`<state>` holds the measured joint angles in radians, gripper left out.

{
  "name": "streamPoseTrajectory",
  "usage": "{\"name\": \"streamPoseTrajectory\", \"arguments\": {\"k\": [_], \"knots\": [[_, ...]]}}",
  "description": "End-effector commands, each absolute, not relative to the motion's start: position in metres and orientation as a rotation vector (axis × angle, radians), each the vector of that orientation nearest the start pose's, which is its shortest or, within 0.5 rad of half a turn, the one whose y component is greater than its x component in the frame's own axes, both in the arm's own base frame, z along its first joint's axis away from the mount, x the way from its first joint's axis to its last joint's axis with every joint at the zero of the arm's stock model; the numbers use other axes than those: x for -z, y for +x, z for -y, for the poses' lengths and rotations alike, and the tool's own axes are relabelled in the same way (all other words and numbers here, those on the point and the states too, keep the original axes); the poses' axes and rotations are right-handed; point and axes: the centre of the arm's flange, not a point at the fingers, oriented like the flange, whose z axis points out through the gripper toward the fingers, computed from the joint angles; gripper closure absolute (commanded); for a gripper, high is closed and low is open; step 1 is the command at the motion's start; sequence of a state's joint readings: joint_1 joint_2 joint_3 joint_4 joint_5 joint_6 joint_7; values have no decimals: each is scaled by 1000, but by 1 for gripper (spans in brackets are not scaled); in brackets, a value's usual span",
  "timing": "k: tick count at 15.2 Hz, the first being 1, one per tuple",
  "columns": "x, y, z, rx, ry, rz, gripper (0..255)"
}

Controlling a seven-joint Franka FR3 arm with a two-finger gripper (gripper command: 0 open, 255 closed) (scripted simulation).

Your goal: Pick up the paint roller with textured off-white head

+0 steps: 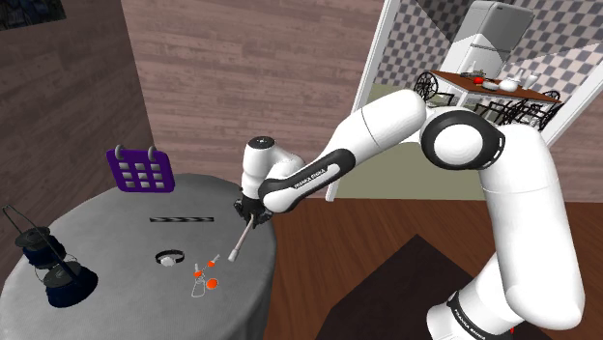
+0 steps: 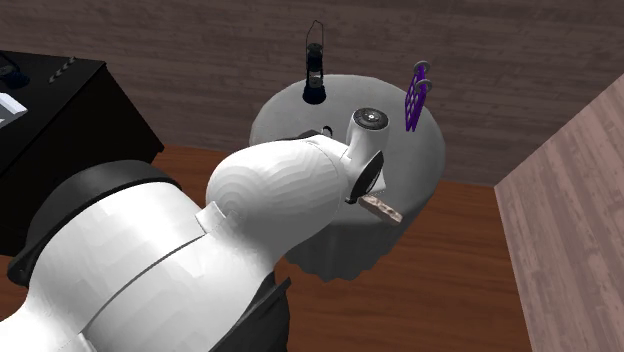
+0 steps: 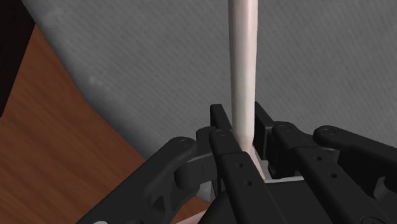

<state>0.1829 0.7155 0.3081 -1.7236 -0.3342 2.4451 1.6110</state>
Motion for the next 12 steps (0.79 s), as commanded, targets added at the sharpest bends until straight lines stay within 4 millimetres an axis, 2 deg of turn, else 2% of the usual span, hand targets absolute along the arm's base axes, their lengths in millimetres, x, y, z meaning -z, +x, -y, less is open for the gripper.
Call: {"name": "streamPoseTrajectory", "arguments": {"k": [1, 2, 12], "knots": [[-190, 603, -299, 69, -2766, -1412, 255], [-189, 603, -299, 69, -2765, -1412, 255], [-242, 603, -299, 69, -2765, -1412, 255]]}}
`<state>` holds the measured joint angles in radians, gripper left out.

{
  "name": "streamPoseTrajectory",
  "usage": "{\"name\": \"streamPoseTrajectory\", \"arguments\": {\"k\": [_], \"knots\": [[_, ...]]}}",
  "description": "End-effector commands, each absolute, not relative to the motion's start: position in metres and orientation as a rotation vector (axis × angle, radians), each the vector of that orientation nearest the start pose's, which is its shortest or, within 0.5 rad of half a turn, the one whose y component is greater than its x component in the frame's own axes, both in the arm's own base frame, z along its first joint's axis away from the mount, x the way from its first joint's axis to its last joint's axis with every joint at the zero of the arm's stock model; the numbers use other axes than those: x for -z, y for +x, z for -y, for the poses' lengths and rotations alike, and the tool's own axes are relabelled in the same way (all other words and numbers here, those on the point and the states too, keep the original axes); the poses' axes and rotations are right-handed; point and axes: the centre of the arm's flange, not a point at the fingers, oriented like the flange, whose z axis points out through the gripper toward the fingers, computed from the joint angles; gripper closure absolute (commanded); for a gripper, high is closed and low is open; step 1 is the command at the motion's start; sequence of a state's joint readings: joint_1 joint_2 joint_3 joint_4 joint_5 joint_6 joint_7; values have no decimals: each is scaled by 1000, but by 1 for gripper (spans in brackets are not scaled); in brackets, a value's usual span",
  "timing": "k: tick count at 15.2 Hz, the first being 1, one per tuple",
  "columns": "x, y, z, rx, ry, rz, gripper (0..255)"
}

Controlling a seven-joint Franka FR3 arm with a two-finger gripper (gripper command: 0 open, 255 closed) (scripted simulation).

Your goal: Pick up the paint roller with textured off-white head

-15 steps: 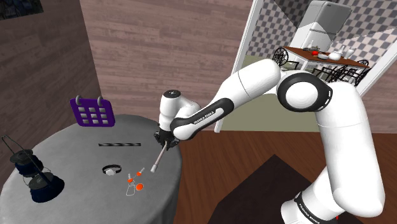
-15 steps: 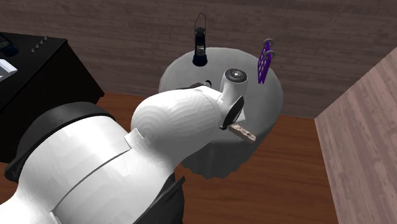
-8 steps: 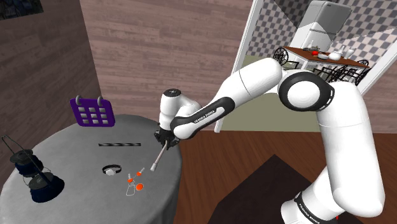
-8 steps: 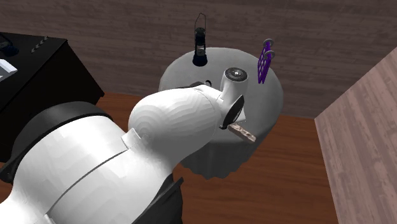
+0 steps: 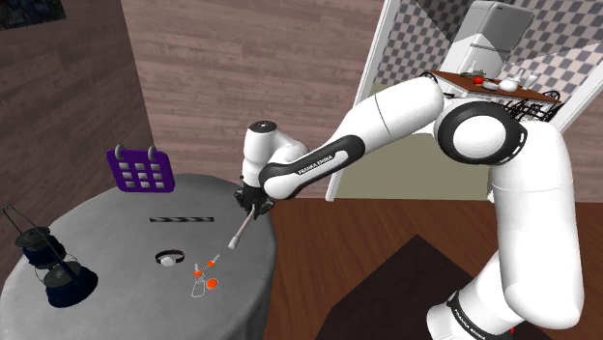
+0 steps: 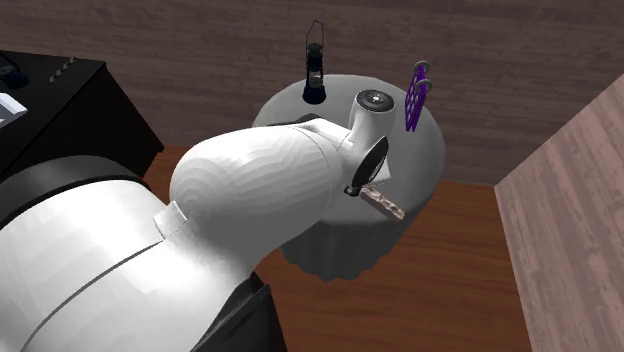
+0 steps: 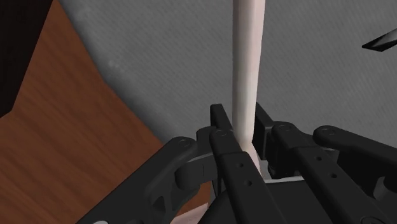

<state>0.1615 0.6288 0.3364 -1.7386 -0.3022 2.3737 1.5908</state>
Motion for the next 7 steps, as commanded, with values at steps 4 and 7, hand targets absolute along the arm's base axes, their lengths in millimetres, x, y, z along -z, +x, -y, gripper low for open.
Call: {"name": "streamPoseTrajectory", "arguments": {"k": [4, 7], "knots": [[-263, 603, -299, 69, -2765, -1412, 255], [-269, 603, -299, 69, -2765, -1412, 255]]}}
